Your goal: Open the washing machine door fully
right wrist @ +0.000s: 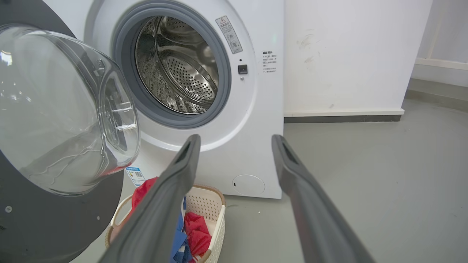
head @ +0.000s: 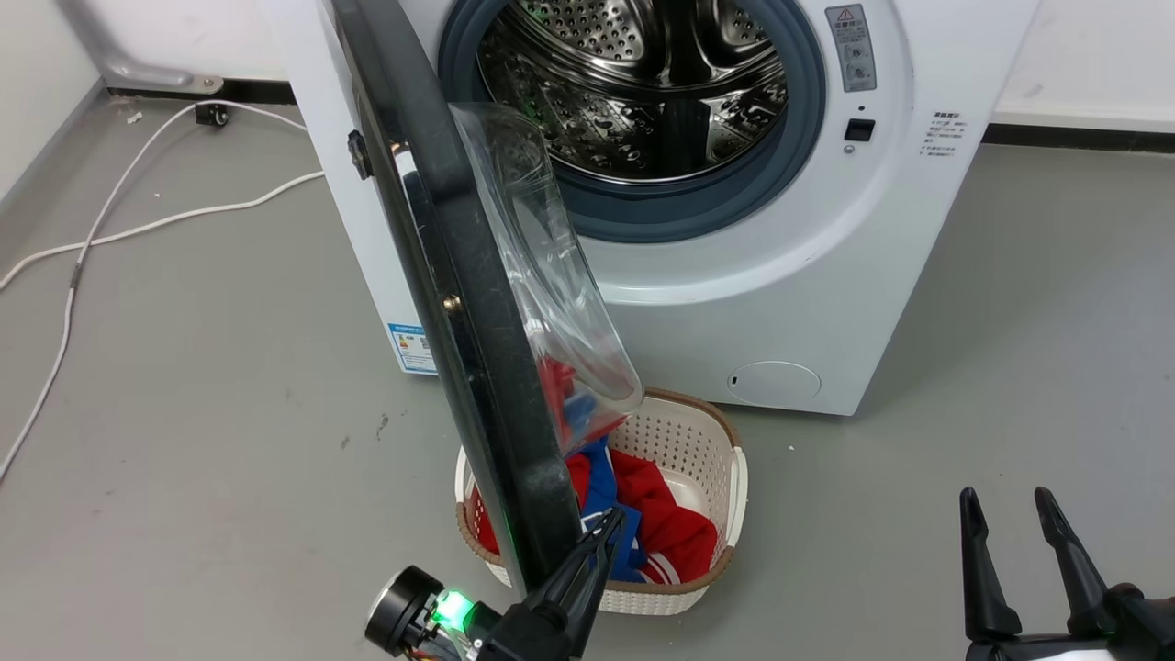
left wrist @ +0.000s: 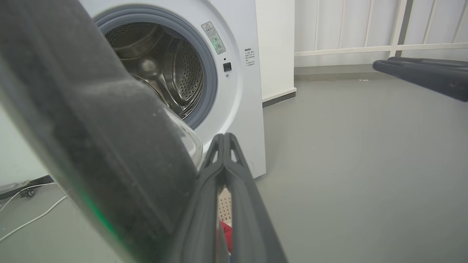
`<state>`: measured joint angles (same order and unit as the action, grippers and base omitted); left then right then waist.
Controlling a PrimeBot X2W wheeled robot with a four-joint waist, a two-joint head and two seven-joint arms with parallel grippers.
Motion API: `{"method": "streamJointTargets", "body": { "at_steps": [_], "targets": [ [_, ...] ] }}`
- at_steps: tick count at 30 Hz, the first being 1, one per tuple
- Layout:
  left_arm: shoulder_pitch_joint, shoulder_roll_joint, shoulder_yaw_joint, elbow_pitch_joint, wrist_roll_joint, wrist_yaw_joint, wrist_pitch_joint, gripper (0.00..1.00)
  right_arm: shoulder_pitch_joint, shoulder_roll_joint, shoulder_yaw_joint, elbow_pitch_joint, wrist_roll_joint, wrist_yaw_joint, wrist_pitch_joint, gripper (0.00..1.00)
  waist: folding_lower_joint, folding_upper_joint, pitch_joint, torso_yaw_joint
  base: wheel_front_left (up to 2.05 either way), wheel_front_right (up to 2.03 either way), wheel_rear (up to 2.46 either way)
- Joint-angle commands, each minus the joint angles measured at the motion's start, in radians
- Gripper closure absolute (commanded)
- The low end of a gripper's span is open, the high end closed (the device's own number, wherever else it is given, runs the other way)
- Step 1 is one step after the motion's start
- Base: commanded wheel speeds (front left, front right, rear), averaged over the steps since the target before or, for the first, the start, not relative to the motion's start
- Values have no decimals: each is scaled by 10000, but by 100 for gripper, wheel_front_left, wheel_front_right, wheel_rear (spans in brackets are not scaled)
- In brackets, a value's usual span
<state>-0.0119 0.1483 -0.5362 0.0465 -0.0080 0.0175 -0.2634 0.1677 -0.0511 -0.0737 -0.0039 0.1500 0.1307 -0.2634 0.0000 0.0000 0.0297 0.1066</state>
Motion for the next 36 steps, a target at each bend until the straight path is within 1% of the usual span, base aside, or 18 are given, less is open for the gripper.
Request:
{"method": "streamJointTargets", "body": {
  "at_steps": [1,6,12,17,24,29,36],
  "targets": [
    [73,48,104,34,-39,54,-20,100,-77,16,-7,25,12,1,-18,0,0,0,10,30,0,0,0],
    [206,218,503,-25,-165,356,-12,100,6,16,15,117,54,0,-18,0,0,0,-25,167,0,0,0],
    [606,465,1218,-158,-396,873,14,100,114,16,-27,207,195,1,-18,0,0,0,-112,489,0,0,0],
    [983,496,1552,-401,-530,1062,-2,100,120,15,-27,255,213,1,-18,0,0,0,-91,831,0,0,0],
    [1252,724,2645,-636,-800,1576,-1,100,102,15,-83,285,176,1,-18,0,0,0,-27,1204,0,0,0],
    [1371,894,3469,-802,-1041,1753,-1,100,14,15,-64,317,125,0,-18,0,0,0,33,1314,0,0,0],
    [1236,1100,4463,-913,-1244,1868,-1,100,-183,15,-29,283,63,1,-18,0,0,0,280,1324,0,0,0]
  ]
}}
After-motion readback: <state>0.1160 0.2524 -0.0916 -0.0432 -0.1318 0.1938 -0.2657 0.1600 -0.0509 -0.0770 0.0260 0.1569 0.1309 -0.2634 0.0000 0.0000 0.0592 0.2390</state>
